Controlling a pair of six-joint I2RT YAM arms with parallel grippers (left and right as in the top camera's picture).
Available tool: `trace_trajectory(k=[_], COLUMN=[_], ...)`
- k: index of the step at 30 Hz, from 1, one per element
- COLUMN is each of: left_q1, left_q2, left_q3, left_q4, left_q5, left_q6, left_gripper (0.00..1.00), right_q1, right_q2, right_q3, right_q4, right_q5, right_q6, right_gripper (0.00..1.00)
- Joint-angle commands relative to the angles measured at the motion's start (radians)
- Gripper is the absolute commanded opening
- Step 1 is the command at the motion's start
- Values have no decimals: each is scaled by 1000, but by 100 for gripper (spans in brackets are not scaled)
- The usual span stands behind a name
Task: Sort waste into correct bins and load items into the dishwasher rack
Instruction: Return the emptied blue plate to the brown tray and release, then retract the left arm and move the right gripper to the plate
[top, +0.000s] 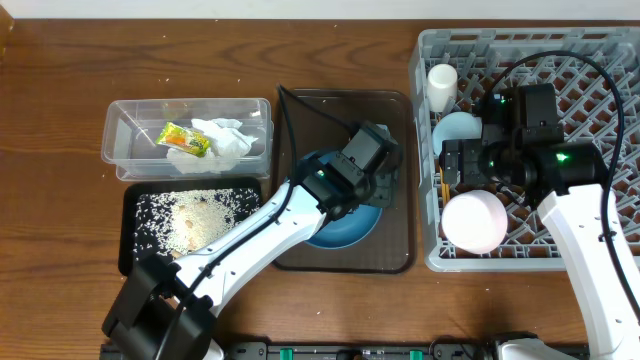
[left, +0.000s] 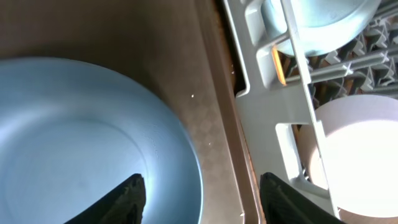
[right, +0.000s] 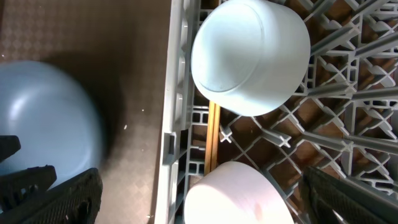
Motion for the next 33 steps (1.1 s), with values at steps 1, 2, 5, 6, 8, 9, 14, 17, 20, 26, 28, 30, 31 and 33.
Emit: trace_trajectory(k=[1, 2, 5, 6, 8, 9, 14, 17, 20, 26, 28, 30, 31, 33], left_q1=[18, 31, 81, 108, 172, 217, 514, 745, 948, 1167, 1183, 1186, 1186, 1186], left_q2=[-42, -62, -138, -175, -248, -292, -491, -591, -657, -702, -700, -698, -697, -694], left_q3=[38, 45, 66, 72, 79, 79, 79, 79, 78, 78, 78, 76, 76, 76], left_q4=[-7, -17, -55, -76, -119, -143, -275, -363, -443, -531, -540, -550, -550, -550], left_q5=[-19, -19, -20, -20, -20, -20, -47, -54, -65, -64, -64, -64, -64, -64], left_q6=[26, 25, 26, 25, 25, 25, 26, 30, 29, 29, 29, 29, 29, 29], left_gripper=[62, 62, 62, 62, 62, 62, 63, 69, 74, 84, 85, 86, 86, 87], right_q1=[11, 11, 11, 11, 11, 11, 12, 12, 25, 250, 337, 455, 500, 587], right_q2=[4, 4, 4, 4, 4, 4, 4, 4, 9, 17, 27, 52, 66, 100], right_q3=[13, 13, 13, 13, 13, 13, 13, 13, 13, 13, 13, 13, 13, 13], right_q4=[1, 1, 1, 1, 2, 2, 7, -25, 10, 120, 145, 176, 190, 224], right_q5=[10, 10, 10, 10, 9, 10, 4, -192, -404, -387, -340, -252, -212, -132], right_q6=[15, 15, 15, 15, 16, 16, 19, 94, 135, 124, 124, 124, 124, 123], right_gripper=[99, 99, 99, 99, 99, 99, 99, 99, 98, 69, 64, 62, 61, 60])
